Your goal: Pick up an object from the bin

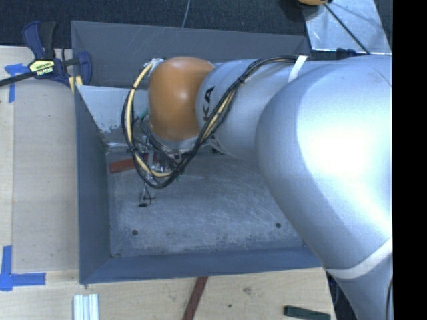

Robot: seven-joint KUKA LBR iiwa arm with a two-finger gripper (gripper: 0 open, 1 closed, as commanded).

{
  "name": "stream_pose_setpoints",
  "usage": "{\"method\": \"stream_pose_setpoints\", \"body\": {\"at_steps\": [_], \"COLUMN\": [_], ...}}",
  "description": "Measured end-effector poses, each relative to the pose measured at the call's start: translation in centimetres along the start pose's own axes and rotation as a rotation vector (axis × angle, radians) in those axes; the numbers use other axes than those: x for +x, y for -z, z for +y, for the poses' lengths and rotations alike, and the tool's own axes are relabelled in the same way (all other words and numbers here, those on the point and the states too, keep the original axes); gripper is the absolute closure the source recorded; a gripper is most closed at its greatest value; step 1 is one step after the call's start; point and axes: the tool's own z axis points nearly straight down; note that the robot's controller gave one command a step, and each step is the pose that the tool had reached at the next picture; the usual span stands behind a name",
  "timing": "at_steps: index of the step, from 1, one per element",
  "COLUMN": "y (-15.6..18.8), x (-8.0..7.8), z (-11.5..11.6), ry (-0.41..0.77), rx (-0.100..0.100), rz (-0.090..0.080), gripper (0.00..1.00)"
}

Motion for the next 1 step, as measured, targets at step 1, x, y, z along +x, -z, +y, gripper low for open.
{"method": "stream_pose_setpoints", "body": {"at_steps": [1], "y": [0.57], "x": [-0.61], "z": [-0.72], "ry": [0.035], "rx": [0.000], "rz": [-0.010], "gripper": [1.00]}}
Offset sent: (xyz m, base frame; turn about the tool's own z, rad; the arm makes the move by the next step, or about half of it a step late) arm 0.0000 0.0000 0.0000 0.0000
